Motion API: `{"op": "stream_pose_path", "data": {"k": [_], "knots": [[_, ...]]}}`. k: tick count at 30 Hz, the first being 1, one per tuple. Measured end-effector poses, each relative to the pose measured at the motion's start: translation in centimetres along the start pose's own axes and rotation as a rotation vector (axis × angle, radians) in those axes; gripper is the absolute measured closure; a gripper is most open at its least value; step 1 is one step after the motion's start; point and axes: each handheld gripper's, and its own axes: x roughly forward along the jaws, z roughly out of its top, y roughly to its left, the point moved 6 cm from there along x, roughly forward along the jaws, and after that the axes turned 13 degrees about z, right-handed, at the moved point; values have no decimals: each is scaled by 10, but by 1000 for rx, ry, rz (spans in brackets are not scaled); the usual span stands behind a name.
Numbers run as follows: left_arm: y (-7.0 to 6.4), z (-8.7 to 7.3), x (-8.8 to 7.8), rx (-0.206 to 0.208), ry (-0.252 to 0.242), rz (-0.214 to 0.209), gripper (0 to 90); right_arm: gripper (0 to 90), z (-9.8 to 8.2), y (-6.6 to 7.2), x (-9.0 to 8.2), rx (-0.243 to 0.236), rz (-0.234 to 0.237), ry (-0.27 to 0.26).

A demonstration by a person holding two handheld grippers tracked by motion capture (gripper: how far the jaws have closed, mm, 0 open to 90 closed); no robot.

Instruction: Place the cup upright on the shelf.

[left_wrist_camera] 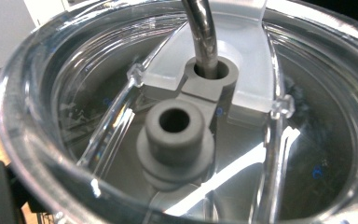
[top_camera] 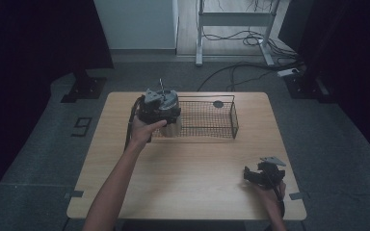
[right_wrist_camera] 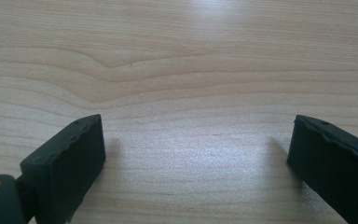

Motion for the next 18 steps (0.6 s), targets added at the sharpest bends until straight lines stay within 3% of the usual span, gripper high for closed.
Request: {"op": "stream_pose_path", "data": {"k": [18], "knots": [[22,10,30,-20,38,41,40,37,0,0,0,1,0,1]]}}
